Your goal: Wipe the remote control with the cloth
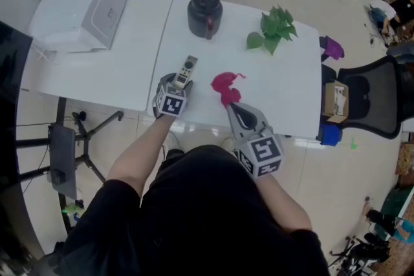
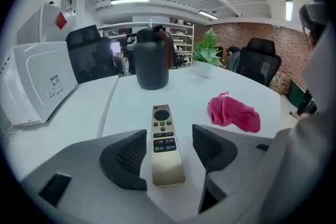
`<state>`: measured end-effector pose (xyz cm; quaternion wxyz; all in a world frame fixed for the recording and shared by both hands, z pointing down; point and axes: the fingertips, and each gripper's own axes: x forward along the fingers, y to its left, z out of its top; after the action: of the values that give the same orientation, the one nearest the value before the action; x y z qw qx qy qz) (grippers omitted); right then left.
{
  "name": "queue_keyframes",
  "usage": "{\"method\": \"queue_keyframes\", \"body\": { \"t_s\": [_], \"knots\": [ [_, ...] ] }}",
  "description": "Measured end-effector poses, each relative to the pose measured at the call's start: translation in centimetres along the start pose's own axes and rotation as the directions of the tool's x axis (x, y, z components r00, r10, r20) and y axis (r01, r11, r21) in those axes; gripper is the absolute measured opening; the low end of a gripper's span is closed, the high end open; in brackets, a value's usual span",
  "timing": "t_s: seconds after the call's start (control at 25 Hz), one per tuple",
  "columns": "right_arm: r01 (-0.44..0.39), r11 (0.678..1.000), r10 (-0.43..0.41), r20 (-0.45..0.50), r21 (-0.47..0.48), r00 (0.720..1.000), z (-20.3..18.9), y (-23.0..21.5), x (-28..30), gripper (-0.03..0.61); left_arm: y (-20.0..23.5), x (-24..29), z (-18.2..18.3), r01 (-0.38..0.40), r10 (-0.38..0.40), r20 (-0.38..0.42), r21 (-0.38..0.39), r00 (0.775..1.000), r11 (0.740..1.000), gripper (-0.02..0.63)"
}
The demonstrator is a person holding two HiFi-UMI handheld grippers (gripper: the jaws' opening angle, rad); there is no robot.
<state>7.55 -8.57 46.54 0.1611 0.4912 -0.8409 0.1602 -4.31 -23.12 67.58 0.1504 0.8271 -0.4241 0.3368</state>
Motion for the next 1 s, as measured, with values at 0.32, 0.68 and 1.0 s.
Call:
{"method": "queue_keyframes", "body": {
  "t_s": [0.32, 0.68, 1.0],
  "knots": [
    [0.005, 1.0, -0.005, -0.017, 0.006, 1.0, -0.4, -0.4, -0.1, 0.0, 0.0, 2.4, -2.7, 0.007, -0.015, -0.117, -0.064, 0.993, 0.998, 0.279],
    [-0.008, 1.0, 0.008, -0.03, 0.008, 1.0, -0.9, -0.6, 0.0, 0.0, 0.6, 3.1, -3.5, -0.019, 0.004, -0.168, -0.089, 0.986, 0.996, 0.272],
    [0.008, 1.0, -0.008, -0.03, 0.003, 1.0, -0.6, -0.7, -0.2, 0.0, 0.5, 2.7, -3.3, -0.022, 0.015, -0.193, -0.034, 0.981, 0.999, 0.213]
  ]
}}
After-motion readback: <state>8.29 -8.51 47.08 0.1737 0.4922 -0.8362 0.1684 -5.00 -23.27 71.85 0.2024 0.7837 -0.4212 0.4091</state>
